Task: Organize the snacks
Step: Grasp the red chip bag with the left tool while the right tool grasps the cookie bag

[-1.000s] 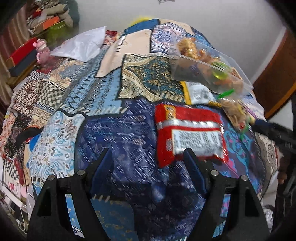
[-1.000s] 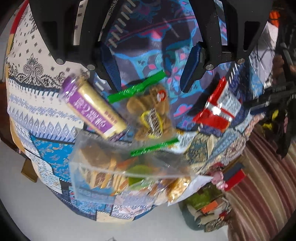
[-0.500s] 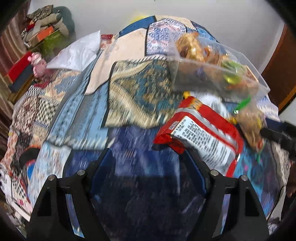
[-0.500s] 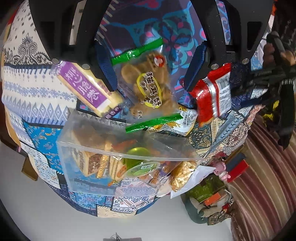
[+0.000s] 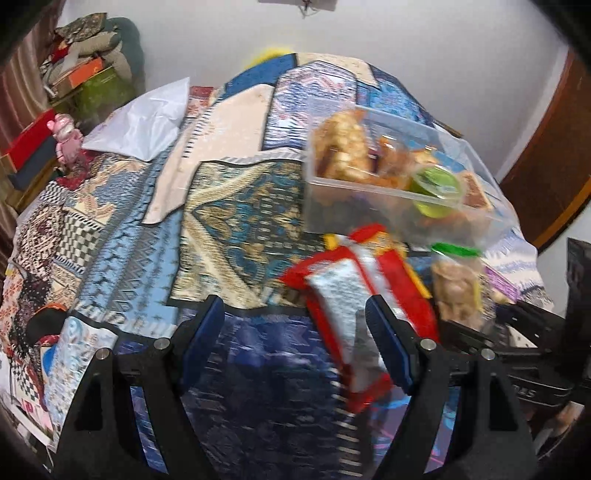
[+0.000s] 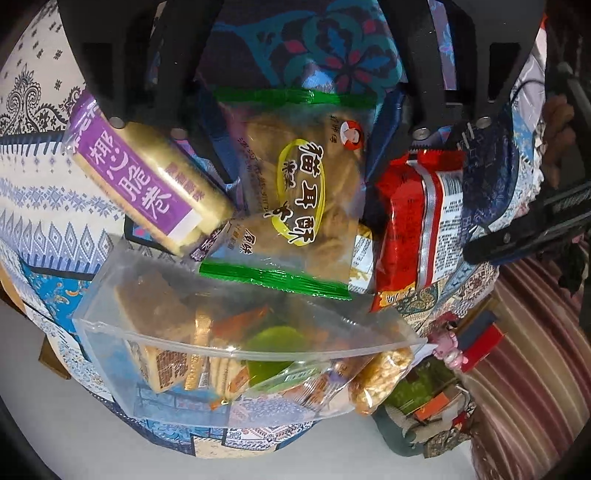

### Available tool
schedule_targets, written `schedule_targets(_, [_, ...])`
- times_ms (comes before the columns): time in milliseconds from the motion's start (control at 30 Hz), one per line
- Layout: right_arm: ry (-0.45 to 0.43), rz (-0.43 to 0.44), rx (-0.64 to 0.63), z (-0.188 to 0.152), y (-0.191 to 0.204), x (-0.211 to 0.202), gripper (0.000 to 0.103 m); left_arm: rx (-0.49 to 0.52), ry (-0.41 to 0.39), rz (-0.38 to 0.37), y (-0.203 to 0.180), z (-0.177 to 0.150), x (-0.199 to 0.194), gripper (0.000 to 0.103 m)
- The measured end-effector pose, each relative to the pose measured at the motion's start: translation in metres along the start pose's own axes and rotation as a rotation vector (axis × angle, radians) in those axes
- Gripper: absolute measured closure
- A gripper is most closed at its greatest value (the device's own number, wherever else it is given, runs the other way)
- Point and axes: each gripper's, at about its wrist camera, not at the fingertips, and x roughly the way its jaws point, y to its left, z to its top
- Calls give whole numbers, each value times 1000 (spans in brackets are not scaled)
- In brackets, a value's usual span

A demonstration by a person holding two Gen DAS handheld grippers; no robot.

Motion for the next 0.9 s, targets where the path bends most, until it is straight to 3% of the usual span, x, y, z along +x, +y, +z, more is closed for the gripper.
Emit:
schedule_targets(100, [-12,6,-1,-2,0,-4,51,29,5,-28,-19,-2,3,7])
schedule_targets(133, [-17,9,-4,-4,0,-8,53,28,2,-32,-23,-3,4,6])
schedule_targets(467, [-78,9,14,-14,-14,-38,55,-70,107,-82,-39,0,44,6])
schedule_targets(600, [-100,15,29,-17,-19,-49,55,-86,96,-86,-38,-5,52,6])
schedule_targets(667, [-108,14,32,-16,-20,-52,55,-81,74,-82,-38,-8,49,12])
schedule_targets(733, [-116,15,37,-14,-20,-55,55,-65,59,-79,-38,-11,45,25])
schedule_targets(900, [-137,13,52,-12,-22,-61,55,-22,43,-98,-36,-20,31,32])
